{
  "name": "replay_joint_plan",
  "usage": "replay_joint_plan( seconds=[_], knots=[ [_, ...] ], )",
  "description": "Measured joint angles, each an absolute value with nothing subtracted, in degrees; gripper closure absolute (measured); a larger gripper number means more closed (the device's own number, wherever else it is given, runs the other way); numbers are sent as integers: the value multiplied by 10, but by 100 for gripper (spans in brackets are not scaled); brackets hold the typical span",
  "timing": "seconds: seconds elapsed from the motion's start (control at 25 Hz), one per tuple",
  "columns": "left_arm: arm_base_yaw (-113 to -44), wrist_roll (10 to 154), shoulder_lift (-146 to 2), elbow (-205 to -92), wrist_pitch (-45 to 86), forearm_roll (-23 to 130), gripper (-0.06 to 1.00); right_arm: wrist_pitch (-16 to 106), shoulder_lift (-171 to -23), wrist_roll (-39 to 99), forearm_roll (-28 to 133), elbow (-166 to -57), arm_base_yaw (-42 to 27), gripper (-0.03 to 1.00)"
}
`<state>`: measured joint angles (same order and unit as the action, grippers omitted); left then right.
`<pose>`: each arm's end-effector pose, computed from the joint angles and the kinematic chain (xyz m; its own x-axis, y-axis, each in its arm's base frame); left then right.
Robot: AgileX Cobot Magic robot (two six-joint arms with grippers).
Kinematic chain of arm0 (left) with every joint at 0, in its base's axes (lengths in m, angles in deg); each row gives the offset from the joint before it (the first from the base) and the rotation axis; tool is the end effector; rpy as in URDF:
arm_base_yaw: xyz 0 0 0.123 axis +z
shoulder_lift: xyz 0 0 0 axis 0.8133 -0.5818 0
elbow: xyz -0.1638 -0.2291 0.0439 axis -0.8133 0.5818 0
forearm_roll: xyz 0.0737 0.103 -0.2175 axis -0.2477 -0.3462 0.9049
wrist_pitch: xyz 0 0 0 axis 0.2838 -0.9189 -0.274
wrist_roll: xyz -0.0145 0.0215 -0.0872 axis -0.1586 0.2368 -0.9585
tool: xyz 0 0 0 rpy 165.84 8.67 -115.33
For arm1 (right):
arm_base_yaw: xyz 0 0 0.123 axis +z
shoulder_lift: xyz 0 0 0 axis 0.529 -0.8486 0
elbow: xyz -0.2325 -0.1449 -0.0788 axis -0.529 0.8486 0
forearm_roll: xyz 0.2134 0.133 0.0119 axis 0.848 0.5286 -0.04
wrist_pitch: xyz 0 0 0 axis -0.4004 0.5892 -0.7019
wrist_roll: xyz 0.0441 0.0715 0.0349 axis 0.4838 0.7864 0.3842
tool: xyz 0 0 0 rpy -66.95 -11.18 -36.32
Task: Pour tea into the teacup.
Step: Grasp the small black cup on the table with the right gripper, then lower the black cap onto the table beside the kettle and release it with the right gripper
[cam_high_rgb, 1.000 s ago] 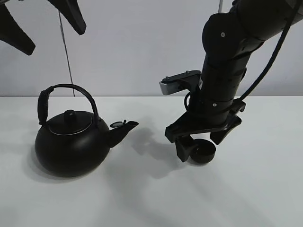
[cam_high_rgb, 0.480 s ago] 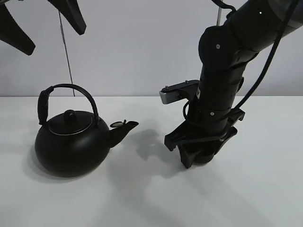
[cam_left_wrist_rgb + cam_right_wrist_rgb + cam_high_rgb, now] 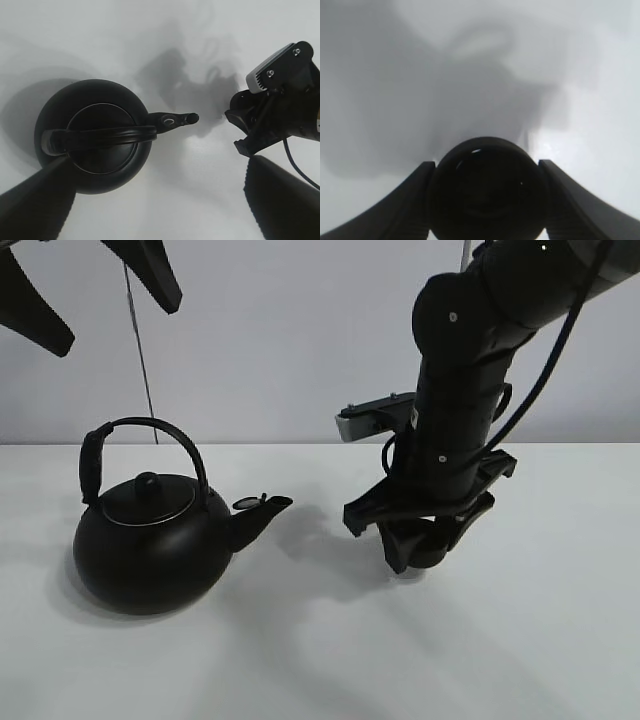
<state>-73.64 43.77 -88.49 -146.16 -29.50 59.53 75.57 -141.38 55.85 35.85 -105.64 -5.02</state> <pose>0.3057 -0.1327 0.3209 -0.9048 0.0359 -0.4243 0.2061 0.9089 -0.3626 0.3567 0.1711 0.1300 -0.8417 -0.4967 -0.2115 -0.4849 0.8678 -0.1084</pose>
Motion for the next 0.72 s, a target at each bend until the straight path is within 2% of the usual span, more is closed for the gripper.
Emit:
replay_joint_plan(
  seconds=[0.36,0.72],
  knots=[
    [-736,438,-885,-1462,-295,595,28,857,-1414,494,393,-1172,-50,57],
    [-736,438,-885,-1462,-295,595,28,858,-1417,450,438,-1179,-21,57]
  ],
)
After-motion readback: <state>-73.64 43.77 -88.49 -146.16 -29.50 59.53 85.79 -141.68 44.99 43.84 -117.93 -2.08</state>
